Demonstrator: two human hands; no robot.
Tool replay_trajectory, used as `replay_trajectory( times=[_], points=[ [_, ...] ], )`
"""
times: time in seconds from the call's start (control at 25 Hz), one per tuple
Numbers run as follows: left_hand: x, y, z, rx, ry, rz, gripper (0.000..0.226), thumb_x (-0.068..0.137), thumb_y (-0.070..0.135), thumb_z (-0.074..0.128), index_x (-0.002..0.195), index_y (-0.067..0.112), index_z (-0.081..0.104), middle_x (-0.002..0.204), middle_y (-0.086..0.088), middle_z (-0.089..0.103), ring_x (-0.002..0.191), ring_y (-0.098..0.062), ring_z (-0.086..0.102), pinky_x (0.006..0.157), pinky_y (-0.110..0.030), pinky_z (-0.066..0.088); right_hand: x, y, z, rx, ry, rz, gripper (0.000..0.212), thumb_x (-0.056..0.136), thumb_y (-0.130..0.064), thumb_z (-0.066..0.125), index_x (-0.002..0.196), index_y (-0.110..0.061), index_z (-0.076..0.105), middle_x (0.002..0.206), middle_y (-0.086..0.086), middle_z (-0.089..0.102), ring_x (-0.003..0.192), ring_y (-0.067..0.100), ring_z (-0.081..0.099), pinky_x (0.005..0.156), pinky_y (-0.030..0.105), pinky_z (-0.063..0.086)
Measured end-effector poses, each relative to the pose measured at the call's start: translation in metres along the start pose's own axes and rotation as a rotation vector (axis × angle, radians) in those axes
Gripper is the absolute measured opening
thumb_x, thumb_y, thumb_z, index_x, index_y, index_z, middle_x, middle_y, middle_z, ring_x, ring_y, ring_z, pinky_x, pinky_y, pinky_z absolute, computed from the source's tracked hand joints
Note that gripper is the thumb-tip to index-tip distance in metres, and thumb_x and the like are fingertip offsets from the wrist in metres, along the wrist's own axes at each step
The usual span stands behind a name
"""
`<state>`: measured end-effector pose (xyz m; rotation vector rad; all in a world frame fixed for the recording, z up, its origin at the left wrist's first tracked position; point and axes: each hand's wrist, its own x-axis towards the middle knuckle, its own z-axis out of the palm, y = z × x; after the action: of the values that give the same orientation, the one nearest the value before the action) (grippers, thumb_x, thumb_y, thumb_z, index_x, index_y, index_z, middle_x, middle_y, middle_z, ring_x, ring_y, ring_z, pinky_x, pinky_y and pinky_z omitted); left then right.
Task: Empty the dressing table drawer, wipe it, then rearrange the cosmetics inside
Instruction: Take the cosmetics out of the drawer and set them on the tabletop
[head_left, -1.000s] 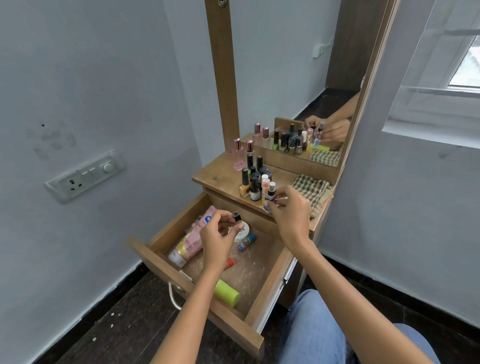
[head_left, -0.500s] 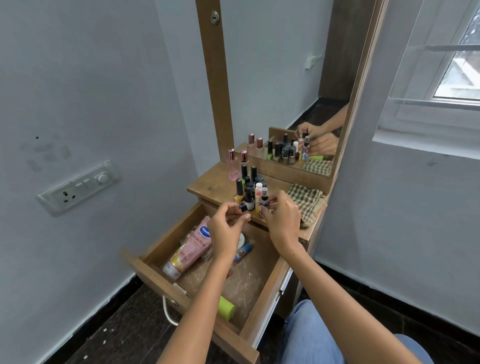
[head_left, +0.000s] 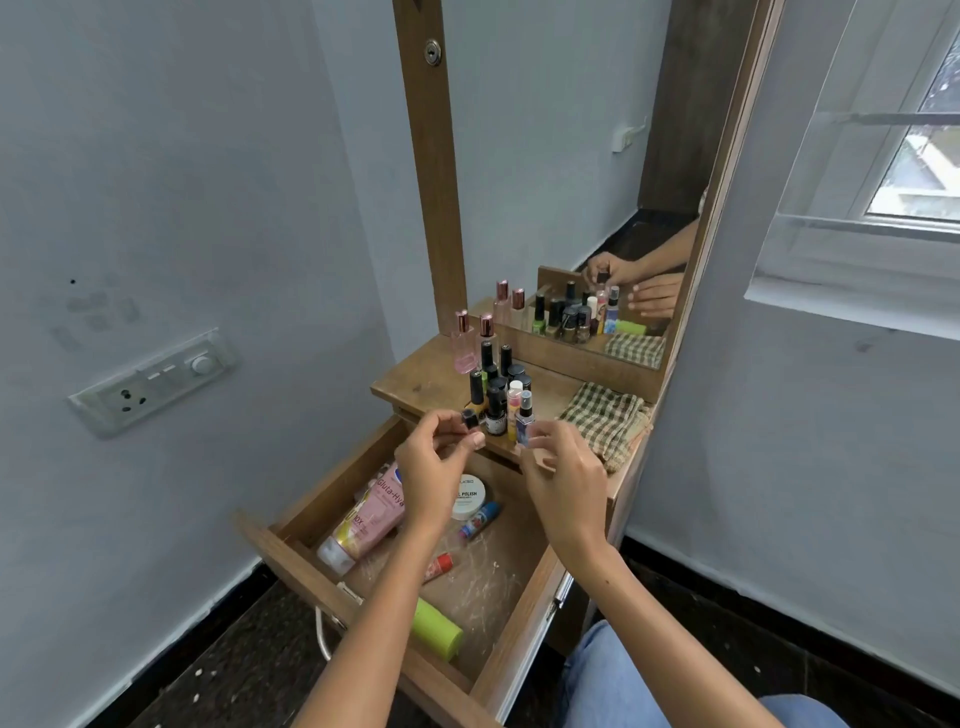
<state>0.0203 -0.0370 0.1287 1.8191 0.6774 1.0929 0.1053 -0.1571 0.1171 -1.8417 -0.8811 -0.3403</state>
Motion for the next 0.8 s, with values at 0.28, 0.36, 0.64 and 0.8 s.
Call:
replay_trajectory(
  times=[0.28,0.36,0.64,0.8],
  points=[
    [0.052,-0.012,-0.019,0.15,-0.07,-0.116,0.022,0.082,0.013,0.071,0.098,0.016,0.057,0.09,0.007,0.062,0.09,-0.015,0.062,0.081,-0.027,0.05,-0.023,-0.003,0.016,-0.04,-0.151,-0.121,0.007,0.085,-0.018,0.068,0.086,-0.017,0.062,0.085,-0.006,0.066,0.068,0.01,0.063,0.056,0.031,0.054],
    [0.063,-0.016,-0.015,0.203,-0.128,-0.128,0.021,0.084,0.014,0.069,0.1,0.015,0.056,0.094,0.006,0.061,0.092,-0.013,0.059,0.082,-0.028,0.047,-0.029,-0.003,0.017,-0.06,-0.177,-0.12,0.007,0.084,-0.017,0.069,0.086,-0.017,0.062,0.087,-0.007,0.066,0.067,0.01,0.063,0.055,0.031,0.054],
    [0.074,-0.028,0.005,0.292,-0.18,-0.047,0.021,0.085,0.009,0.068,0.101,0.012,0.056,0.095,0.003,0.064,0.089,-0.011,0.06,0.077,-0.023,0.046,-0.03,0.005,0.016,-0.09,-0.244,-0.11,0.008,0.084,-0.016,0.068,0.088,-0.02,0.061,0.087,-0.009,0.065,0.069,0.007,0.063,0.057,0.03,0.055],
    [0.073,-0.026,0.006,0.269,-0.213,-0.023,0.025,0.084,0.0,0.065,0.099,0.018,0.058,0.097,0.002,0.067,0.089,-0.007,0.062,0.074,-0.016,0.049,-0.033,0.009,0.014,-0.087,-0.263,-0.106,0.007,0.085,-0.017,0.067,0.089,-0.019,0.062,0.087,-0.009,0.065,0.07,0.008,0.064,0.058,0.031,0.056]
  ],
)
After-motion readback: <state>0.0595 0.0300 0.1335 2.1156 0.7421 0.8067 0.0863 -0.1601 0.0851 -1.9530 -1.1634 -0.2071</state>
